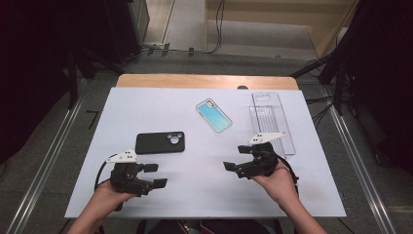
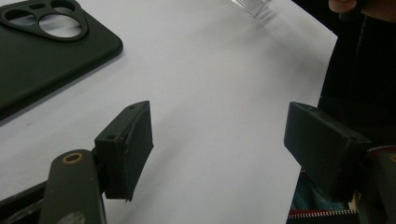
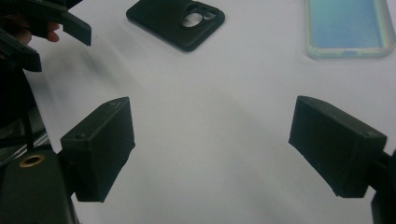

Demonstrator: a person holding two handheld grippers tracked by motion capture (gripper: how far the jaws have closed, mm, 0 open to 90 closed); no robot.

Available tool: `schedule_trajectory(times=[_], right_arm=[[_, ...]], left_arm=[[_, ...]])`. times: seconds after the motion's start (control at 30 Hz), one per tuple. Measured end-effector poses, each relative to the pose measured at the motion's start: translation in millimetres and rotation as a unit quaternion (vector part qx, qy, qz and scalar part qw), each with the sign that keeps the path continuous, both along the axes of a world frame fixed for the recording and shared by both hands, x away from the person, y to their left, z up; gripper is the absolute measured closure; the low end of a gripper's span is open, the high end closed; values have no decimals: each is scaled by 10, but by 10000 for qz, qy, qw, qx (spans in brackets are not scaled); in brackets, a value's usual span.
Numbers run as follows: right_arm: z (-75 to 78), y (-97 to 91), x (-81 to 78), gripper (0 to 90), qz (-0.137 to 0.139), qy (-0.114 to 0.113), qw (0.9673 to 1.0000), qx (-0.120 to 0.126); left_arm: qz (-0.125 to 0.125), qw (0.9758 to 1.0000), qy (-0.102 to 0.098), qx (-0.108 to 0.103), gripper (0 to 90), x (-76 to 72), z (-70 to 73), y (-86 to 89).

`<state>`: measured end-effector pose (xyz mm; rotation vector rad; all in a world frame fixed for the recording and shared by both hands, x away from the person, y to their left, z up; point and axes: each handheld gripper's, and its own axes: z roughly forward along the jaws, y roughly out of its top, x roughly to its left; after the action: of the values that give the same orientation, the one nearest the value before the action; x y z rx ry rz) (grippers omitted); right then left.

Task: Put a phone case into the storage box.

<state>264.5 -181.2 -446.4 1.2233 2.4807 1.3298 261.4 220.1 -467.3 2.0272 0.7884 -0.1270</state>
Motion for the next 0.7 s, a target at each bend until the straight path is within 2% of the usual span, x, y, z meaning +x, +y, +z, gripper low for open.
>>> schedule_trajectory(times=[0.23,0.37,0.7], right_arm=[[23,106,147,122,-63,-65,9999,-68],[33,144,222,122,-88,-51,9999,37],[60,223,446,122,-92,-89,9999,44]], left_arm=[[-5,10000,-17,43,242,3,-1,-3],[-11,10000,-17,40,242,1,-3,-5],[-29,10000,-44,24,242,3,-4,-10]])
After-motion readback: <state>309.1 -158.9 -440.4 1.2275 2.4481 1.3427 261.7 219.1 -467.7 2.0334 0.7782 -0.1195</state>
